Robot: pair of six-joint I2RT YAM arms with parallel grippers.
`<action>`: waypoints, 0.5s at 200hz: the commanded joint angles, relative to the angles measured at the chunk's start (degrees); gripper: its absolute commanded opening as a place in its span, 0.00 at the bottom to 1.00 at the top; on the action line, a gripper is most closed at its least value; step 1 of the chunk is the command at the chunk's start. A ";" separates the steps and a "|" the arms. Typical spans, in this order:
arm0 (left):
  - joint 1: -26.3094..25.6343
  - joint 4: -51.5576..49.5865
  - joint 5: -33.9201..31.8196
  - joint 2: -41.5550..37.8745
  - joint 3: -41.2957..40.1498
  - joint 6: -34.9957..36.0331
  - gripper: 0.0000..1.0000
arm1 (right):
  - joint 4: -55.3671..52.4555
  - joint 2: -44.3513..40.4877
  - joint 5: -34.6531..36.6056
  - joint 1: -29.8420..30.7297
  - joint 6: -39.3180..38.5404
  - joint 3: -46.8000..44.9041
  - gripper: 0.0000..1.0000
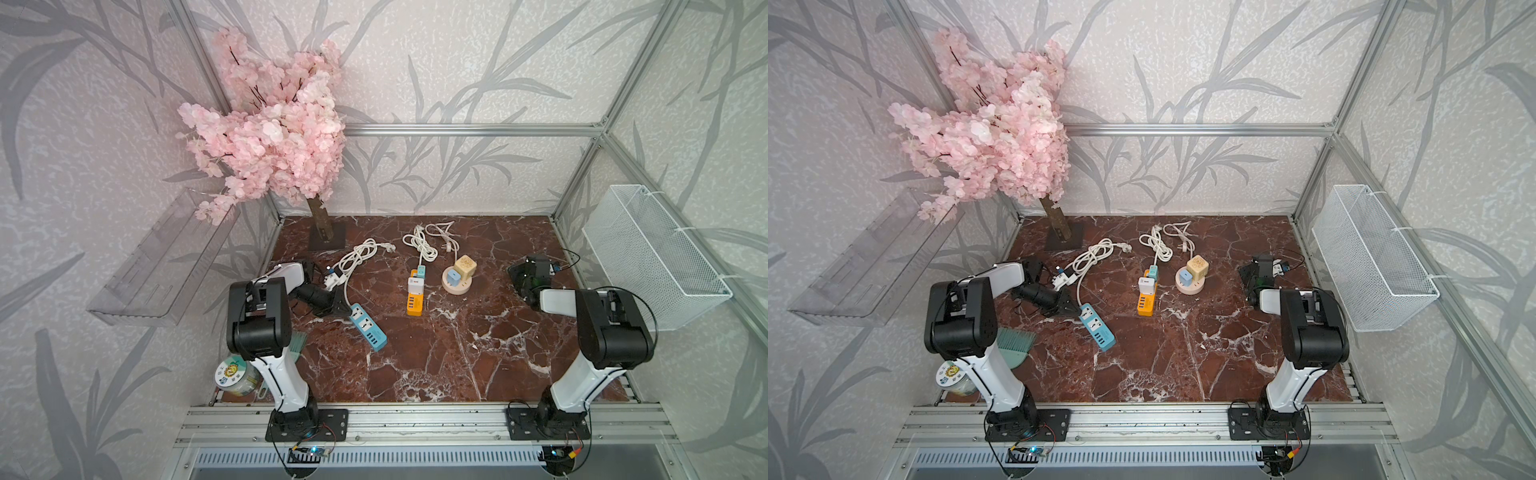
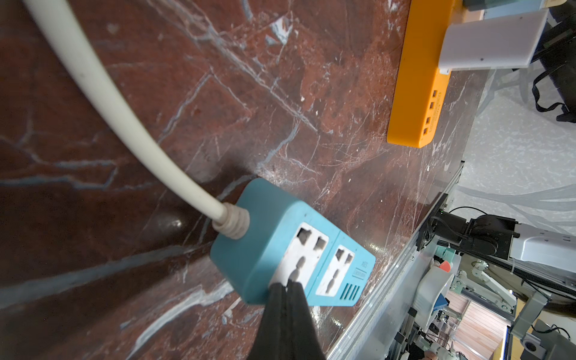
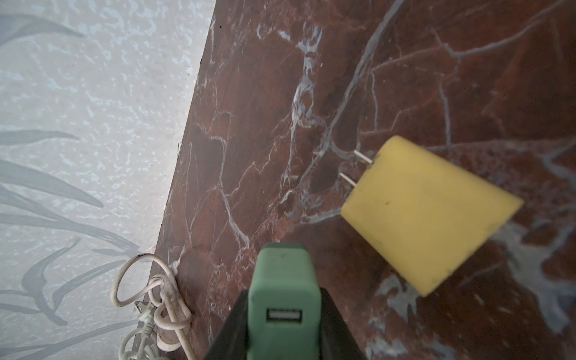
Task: Pull the plug off the socket
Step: Place the plug at the center of the board.
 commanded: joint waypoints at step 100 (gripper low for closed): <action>-0.03 1.65 -5.76 2.02 -0.37 0.58 0.00 | -6.64 4.45 2.79 1.32 -0.12 4.79 0.24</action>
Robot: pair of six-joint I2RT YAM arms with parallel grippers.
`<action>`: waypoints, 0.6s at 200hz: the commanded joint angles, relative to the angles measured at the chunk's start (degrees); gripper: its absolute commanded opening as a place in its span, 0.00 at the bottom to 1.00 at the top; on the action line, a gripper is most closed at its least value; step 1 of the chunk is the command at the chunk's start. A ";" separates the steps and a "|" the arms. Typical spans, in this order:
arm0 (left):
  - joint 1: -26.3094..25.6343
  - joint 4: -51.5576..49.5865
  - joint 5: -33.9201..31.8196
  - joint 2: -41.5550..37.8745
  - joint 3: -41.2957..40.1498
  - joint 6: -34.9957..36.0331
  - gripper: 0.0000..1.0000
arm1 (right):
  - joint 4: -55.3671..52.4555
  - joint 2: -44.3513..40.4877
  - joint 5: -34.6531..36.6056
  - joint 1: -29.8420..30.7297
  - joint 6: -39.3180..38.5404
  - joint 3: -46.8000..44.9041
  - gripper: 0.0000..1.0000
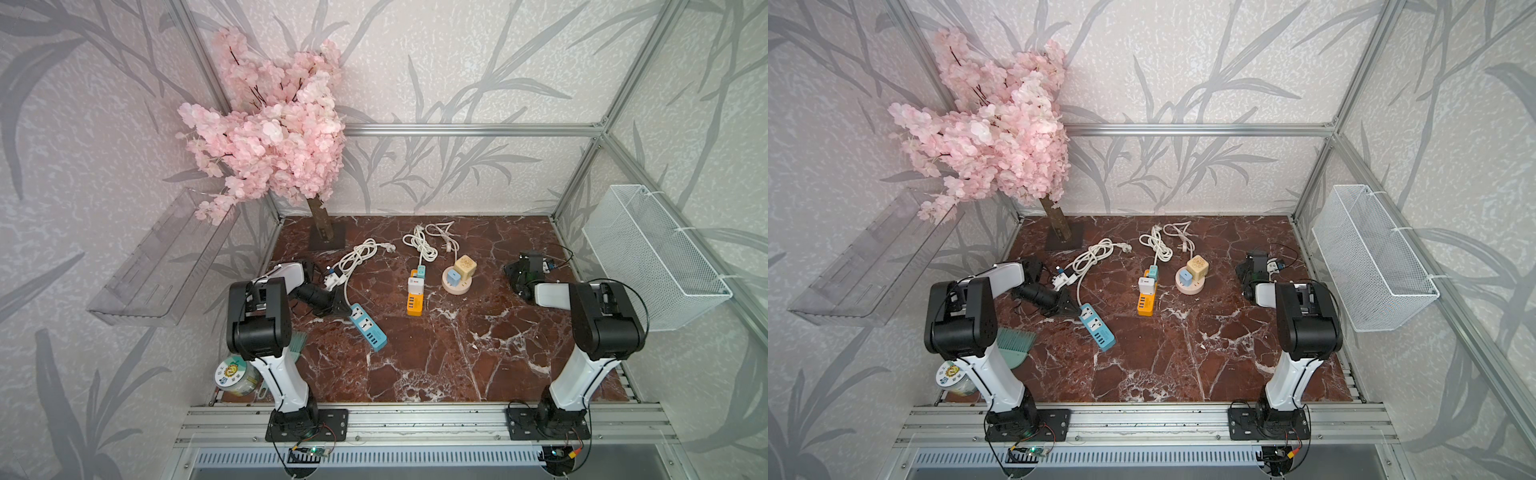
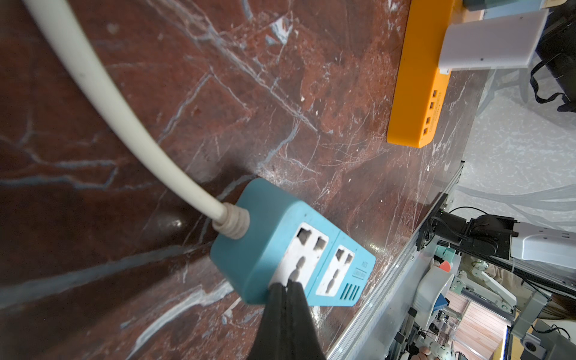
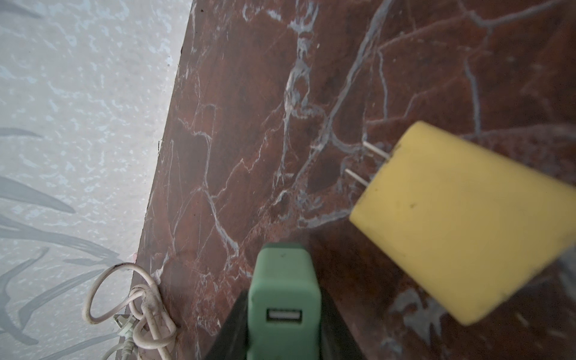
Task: Pull the plug off the socket
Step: Place the plug at the center of the board.
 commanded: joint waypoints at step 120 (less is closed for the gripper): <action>-0.03 1.57 -5.67 1.77 -0.46 0.58 0.00 | -10.01 -9.94 -1.46 0.12 -4.16 -4.32 0.61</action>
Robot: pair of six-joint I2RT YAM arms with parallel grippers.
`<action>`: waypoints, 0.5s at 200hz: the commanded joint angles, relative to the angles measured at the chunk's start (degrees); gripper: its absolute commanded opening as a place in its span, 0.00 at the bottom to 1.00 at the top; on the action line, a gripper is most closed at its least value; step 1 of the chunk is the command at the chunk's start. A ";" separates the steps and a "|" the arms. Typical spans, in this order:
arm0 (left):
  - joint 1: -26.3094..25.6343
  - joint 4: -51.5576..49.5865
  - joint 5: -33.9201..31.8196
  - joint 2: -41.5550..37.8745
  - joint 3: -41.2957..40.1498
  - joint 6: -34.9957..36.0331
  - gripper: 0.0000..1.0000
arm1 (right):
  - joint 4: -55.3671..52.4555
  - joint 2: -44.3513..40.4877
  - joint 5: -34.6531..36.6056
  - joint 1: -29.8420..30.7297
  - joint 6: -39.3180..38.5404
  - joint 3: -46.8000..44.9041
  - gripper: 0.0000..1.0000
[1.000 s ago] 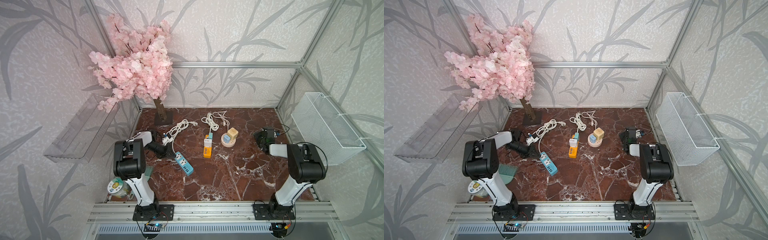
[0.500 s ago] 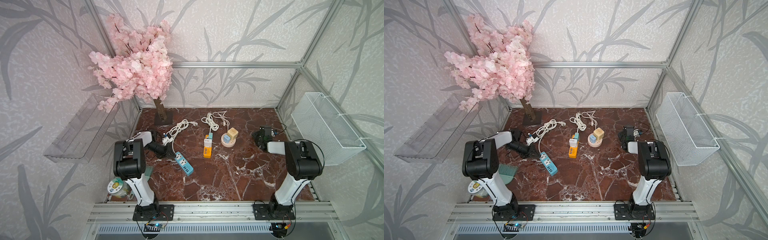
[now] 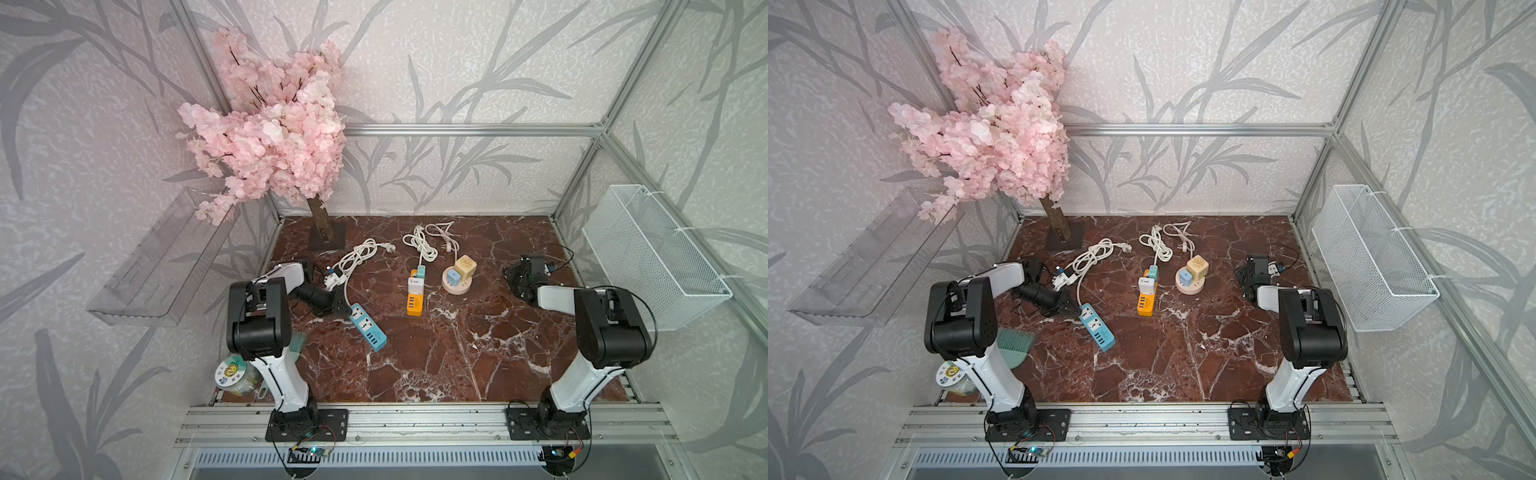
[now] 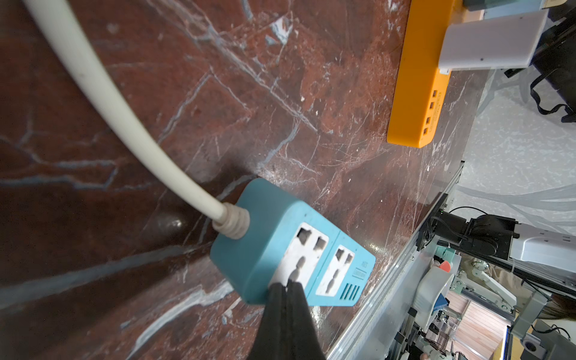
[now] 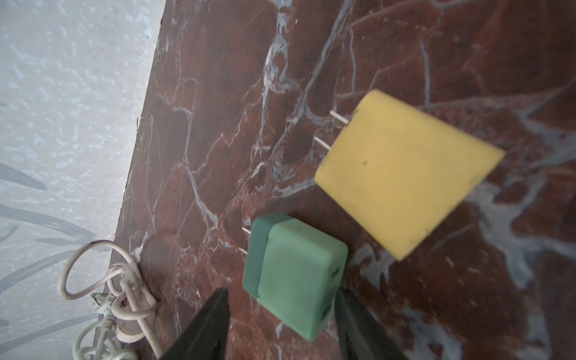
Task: Pull the plug off the socket
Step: Place the plug at the center of the board.
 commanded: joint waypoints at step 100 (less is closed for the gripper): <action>-0.03 -1.15 -2.30 -0.88 0.95 4.23 0.00 | -19.68 -24.90 -7.39 2.29 -15.21 -4.57 0.63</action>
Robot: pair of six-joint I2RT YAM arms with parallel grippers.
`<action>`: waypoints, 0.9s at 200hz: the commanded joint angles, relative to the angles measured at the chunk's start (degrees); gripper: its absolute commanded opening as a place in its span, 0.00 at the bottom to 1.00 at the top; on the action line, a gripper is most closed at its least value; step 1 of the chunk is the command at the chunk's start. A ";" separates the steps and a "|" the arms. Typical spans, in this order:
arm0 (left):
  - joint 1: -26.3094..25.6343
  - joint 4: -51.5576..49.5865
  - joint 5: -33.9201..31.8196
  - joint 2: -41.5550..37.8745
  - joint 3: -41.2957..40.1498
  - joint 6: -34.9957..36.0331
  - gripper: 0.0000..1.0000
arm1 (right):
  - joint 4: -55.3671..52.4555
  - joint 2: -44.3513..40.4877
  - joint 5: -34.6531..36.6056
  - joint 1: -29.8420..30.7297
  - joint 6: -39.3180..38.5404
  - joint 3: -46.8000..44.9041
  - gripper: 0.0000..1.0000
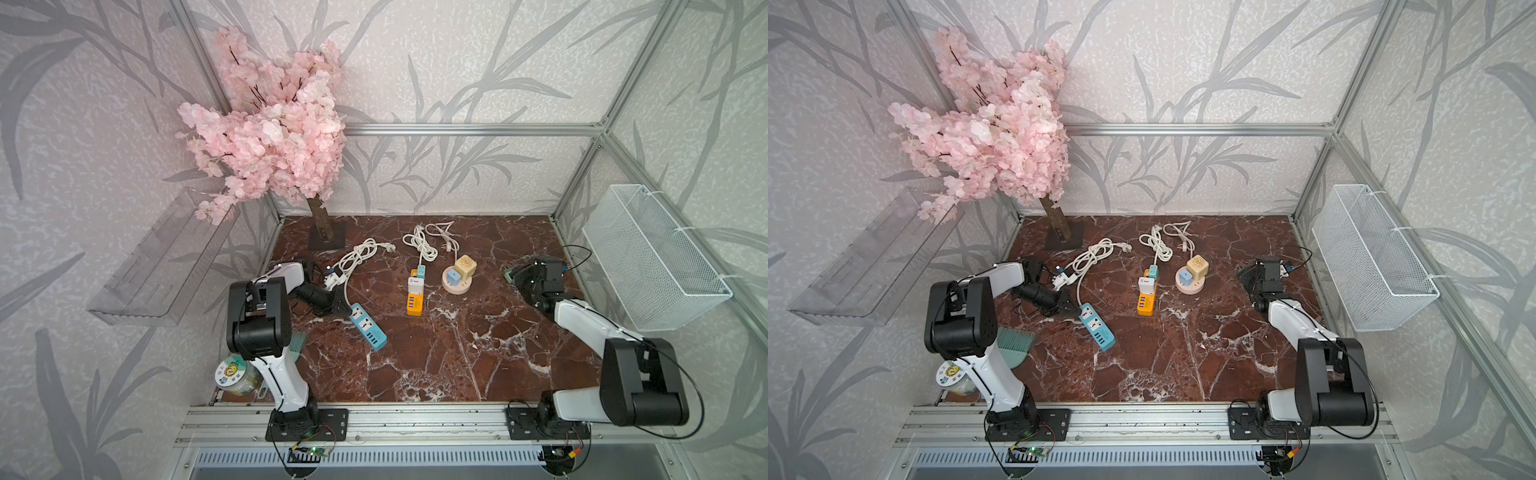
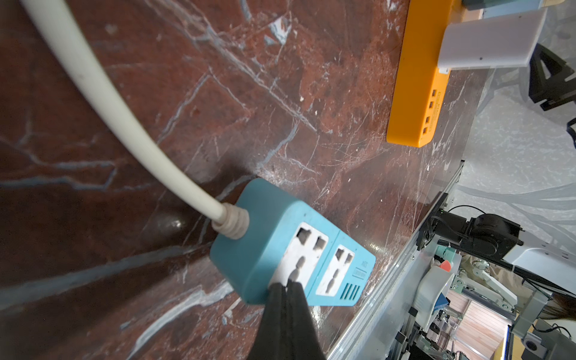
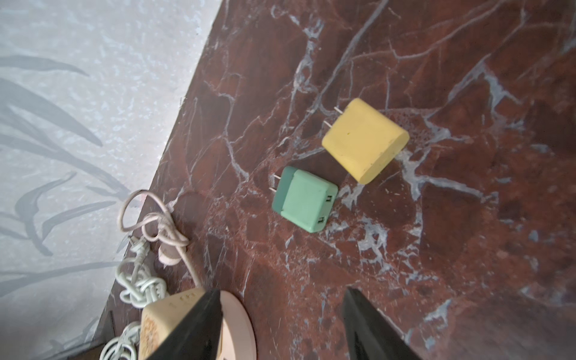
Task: Pull the plug off the socket
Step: Place the plug at the center of the board, then move the socket to the center of the board.
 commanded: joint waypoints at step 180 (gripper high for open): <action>0.88 -6.85 -20.70 -41.41 -6.81 2.78 0.40 | -38.56 7.94 -5.19 56.46 -42.85 27.83 0.68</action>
